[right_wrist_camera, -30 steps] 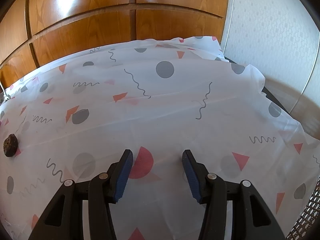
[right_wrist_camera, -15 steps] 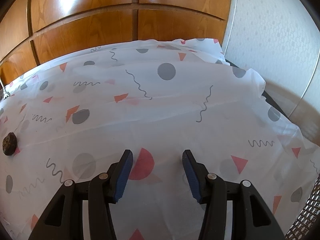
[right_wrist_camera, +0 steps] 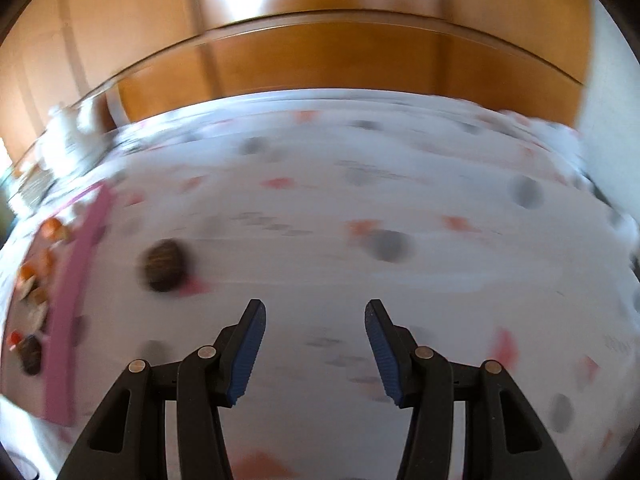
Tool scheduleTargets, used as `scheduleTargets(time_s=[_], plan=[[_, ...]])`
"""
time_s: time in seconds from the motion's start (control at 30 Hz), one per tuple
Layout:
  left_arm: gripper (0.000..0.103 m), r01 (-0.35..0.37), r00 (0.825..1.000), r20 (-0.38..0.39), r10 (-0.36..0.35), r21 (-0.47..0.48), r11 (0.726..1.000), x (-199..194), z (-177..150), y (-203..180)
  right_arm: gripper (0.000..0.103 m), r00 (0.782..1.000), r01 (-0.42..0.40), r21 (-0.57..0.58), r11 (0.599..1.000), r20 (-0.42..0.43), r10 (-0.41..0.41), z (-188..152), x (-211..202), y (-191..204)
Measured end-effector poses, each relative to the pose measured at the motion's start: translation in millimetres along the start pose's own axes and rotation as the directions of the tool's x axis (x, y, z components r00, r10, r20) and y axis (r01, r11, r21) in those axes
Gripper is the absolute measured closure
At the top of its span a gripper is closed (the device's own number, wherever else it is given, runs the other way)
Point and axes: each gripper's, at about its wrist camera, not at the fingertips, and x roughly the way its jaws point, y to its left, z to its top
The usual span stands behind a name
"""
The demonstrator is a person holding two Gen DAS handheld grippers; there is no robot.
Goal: Organize fruits
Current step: 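Move the right tool toward the dark spiky cake, then grasp the dark spiky cake with the right tool and lift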
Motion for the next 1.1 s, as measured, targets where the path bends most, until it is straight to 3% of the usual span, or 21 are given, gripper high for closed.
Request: scheduleTargets(time_s=[0.17,0.37,1.0,1.1], plan=[[0.041,0.003,1.000,0.001,-0.003,-0.010,1.000,-2,-1,4,0.050,0.995,-0.097,-0.123,0.988,-0.017,0.095,11,9,52],[0.040,-0.002,1.000,-0.004,0.002,-0.016,1.000,-1,-2,6,0.045,0.994,-0.108,-0.189,0.976,-0.047,0.101,22,30,85],[0.035,-0.030,0.999,-0.016,0.029,-0.032,0.999,3,-6,10,0.045,0.998,-0.026,-0.256,0.966,-0.054,0.013,25,48,94],[0.034,-0.030,0.999,-0.020,0.029,-0.032,0.999,4,-6,10,0.055,0.999,-0.021,-0.263,0.964,-0.049,0.009,25,48,95]])
